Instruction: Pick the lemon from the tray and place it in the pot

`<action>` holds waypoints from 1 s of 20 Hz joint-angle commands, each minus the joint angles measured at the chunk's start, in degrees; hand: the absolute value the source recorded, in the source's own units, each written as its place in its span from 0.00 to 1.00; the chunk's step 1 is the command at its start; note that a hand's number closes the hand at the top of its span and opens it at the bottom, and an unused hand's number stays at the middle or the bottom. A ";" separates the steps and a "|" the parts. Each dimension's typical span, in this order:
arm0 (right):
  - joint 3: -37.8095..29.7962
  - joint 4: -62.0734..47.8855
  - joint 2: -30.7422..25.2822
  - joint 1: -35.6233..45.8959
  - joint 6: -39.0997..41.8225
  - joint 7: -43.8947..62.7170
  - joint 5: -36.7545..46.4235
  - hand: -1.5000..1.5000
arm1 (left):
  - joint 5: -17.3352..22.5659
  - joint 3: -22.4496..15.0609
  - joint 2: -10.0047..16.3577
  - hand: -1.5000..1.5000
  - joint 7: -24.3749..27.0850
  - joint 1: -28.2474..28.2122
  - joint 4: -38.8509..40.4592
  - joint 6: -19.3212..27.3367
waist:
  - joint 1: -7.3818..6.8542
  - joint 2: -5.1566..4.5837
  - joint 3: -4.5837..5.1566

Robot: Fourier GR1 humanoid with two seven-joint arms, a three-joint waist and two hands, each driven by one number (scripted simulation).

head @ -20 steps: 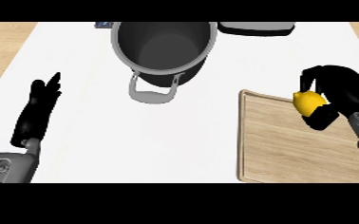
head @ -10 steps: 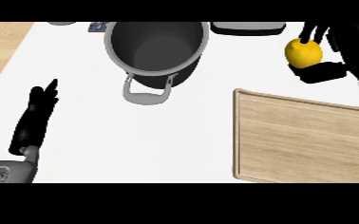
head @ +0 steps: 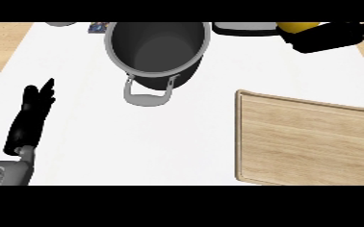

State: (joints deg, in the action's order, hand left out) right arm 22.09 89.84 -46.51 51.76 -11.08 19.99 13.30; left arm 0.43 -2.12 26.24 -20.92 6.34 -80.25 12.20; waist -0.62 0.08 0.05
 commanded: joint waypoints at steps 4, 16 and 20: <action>2.15 -5.17 10.80 15.14 9.84 10.97 1.16 1.00 | -1.23 0.12 -0.56 0.50 0.30 0.09 -0.48 -0.71 | -0.79 -0.14 0.08; 3.46 -30.34 30.97 26.32 12.23 9.88 5.97 1.00 | -2.86 -0.05 -2.02 0.50 -2.88 2.00 -2.03 -0.97 | -0.86 -0.45 0.02; 3.24 -40.78 34.69 25.19 11.64 3.00 6.94 1.00 | -3.75 -0.32 -3.72 0.50 0.78 0.05 -0.06 -0.29 | -1.45 -0.81 0.04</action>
State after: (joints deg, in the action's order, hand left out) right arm 25.04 57.53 -16.09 76.92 0.92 27.52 19.20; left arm -2.06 -1.57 24.24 -21.90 6.72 -81.44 11.07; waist -1.73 -0.43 0.09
